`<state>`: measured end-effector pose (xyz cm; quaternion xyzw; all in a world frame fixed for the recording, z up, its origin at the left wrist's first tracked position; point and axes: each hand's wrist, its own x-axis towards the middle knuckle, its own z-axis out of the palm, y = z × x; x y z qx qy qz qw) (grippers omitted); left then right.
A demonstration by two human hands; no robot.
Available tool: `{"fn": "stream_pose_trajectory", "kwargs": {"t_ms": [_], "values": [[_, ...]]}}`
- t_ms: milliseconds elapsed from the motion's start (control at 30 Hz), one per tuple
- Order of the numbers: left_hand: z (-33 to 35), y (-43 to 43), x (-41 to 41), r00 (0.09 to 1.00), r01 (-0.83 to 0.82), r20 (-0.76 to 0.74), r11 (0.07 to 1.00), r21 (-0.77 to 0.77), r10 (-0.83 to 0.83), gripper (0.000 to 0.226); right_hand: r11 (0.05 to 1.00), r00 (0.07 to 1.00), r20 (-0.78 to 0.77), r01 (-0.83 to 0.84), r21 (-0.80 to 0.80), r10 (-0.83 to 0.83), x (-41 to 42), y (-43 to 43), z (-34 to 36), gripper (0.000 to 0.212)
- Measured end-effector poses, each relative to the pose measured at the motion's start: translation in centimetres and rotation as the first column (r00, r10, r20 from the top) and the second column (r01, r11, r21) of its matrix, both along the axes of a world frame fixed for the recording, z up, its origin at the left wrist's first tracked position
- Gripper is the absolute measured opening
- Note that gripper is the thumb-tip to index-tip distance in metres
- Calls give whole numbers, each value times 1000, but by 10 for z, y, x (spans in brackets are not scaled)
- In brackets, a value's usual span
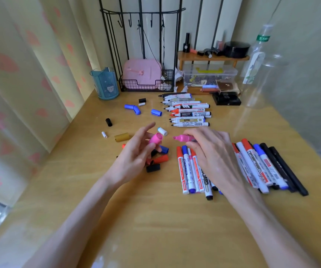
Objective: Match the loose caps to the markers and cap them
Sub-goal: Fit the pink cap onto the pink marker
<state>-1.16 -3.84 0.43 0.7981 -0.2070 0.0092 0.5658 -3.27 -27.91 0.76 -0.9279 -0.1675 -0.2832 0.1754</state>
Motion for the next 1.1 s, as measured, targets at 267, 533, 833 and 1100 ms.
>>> {"fn": "stream_pose_trajectory", "kwargs": {"t_ms": [267,533,833,1100], "values": [[0,0,-2,998,-50,20,996,-76,51,18,999,1000,11,29,-44,-29,0,-5,-6,21],[2,-1,-1,994,-47,100,999,-19,49,35,998,1000,-9,7,-62,-8,-1,-4,-8,22],[0,1,0,991,-131,-9,983,-130,131,25,999,999,-46,-4,-39,3,-2,-2,-9,24],[-5,4,3,994,-100,-62,989,-108,94,20,1000,999,-44,16,24,-15,-1,-2,-10,26]]}}
